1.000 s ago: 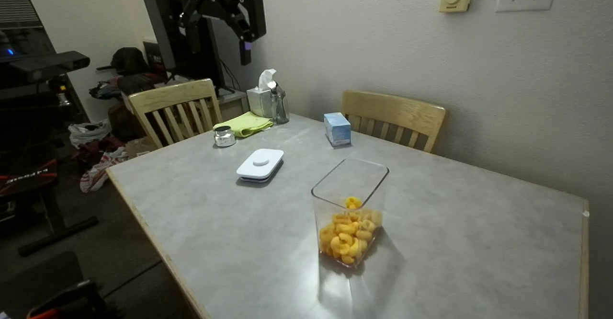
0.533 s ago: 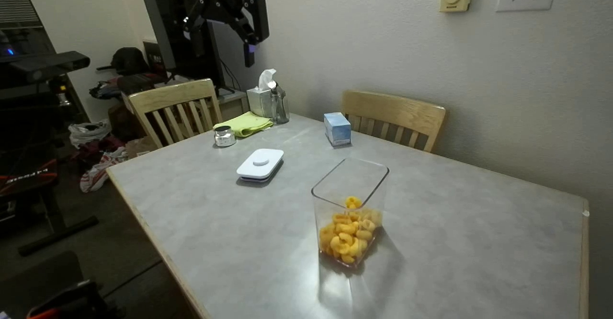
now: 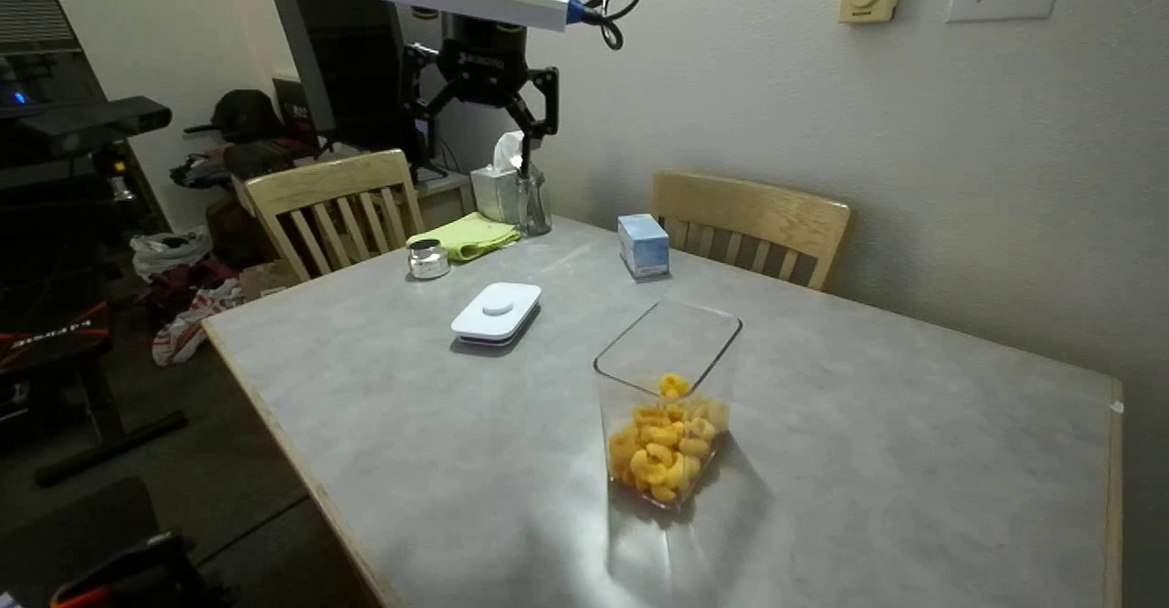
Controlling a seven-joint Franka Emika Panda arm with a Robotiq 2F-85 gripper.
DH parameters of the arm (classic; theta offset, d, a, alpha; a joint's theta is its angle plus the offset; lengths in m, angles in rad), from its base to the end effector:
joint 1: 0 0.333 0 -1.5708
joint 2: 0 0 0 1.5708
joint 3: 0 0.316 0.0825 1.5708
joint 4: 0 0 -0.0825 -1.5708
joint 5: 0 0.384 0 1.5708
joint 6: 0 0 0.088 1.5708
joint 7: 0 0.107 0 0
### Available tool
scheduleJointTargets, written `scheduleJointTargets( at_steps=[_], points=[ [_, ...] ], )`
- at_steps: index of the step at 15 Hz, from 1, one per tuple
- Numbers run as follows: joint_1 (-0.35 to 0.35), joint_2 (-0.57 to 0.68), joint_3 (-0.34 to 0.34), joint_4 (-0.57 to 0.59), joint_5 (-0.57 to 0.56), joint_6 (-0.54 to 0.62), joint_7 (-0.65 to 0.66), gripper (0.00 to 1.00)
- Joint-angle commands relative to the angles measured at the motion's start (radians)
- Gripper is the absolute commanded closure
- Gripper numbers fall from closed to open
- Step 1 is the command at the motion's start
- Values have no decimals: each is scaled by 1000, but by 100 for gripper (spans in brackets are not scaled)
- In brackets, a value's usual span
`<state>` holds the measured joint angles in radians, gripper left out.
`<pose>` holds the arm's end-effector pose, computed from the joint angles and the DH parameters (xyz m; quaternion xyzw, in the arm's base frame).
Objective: Place the white lid on top of the food container
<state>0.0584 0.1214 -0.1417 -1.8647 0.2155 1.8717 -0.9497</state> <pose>0.5801 -0.0296 0.4429 -0.9175 -0.3829 0.0031 0.1078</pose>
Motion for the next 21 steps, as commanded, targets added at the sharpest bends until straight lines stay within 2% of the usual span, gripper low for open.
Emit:
scheduleJointTargets(
  at_steps=[1,3,4,10,12,17,21],
  points=[
    [-45,189,85,227,-33,-125,-85,0],
    [-58,255,125,309,-36,-168,-127,0],
    [-59,177,126,196,-32,-97,-69,0],
    [-69,197,143,221,-31,-102,-62,0],
    [-63,212,146,234,-48,-102,-24,0],
    [-45,314,181,335,-68,-101,74,0],
    [-24,420,200,458,-149,-116,189,0]
  ],
)
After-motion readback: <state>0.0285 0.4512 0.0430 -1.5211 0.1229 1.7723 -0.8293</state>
